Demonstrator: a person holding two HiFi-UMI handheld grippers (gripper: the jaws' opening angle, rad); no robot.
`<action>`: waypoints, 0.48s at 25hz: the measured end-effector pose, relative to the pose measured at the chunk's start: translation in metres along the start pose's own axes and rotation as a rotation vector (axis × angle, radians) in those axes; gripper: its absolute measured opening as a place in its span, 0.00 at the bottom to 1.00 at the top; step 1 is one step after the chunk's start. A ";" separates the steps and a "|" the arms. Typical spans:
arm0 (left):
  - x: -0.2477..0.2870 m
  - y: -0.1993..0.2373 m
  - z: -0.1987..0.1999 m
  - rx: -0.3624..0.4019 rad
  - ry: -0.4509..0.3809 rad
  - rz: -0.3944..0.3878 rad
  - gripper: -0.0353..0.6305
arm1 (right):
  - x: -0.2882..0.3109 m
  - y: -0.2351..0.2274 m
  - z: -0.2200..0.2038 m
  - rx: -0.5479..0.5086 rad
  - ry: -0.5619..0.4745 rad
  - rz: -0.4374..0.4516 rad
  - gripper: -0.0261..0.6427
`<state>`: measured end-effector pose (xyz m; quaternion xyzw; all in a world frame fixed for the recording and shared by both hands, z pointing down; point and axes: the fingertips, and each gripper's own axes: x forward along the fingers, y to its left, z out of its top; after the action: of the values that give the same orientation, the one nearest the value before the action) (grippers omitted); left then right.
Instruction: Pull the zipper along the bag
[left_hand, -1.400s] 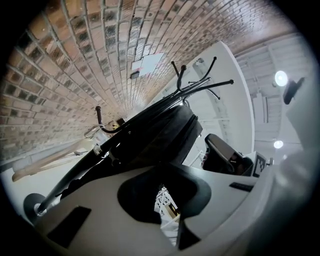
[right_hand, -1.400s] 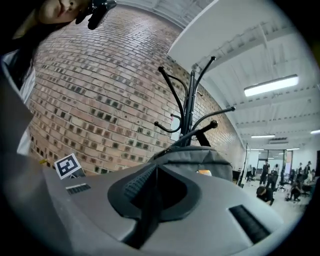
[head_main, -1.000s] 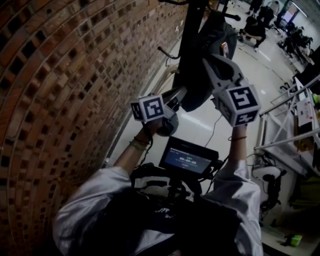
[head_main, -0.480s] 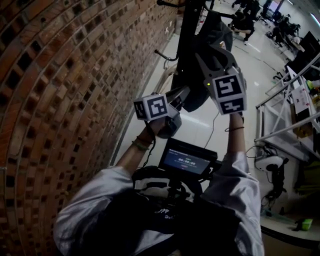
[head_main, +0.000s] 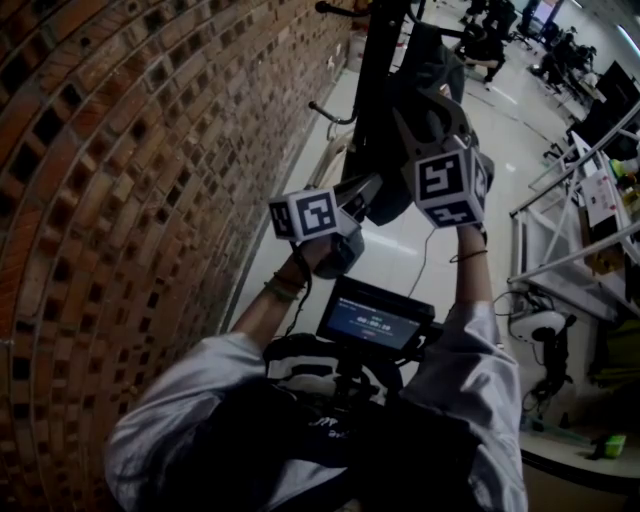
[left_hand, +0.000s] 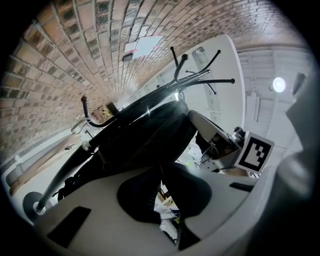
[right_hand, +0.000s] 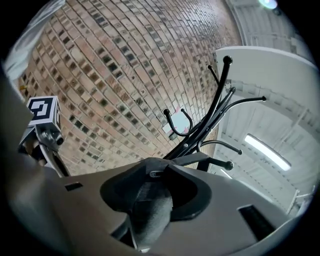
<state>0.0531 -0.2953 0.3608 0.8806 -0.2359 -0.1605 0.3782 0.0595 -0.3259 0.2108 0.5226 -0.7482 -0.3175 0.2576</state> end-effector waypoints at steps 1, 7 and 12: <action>0.000 0.001 0.000 0.004 0.002 -0.001 0.09 | 0.000 0.000 0.002 -0.017 -0.008 0.001 0.26; -0.001 0.002 0.000 -0.005 -0.003 -0.014 0.09 | -0.005 -0.006 0.007 -0.041 -0.019 -0.067 0.21; -0.001 0.002 -0.002 -0.013 -0.001 -0.016 0.09 | -0.013 -0.006 0.009 -0.033 -0.057 -0.068 0.12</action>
<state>0.0524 -0.2947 0.3642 0.8799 -0.2278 -0.1658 0.3827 0.0608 -0.3134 0.1995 0.5341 -0.7317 -0.3530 0.2340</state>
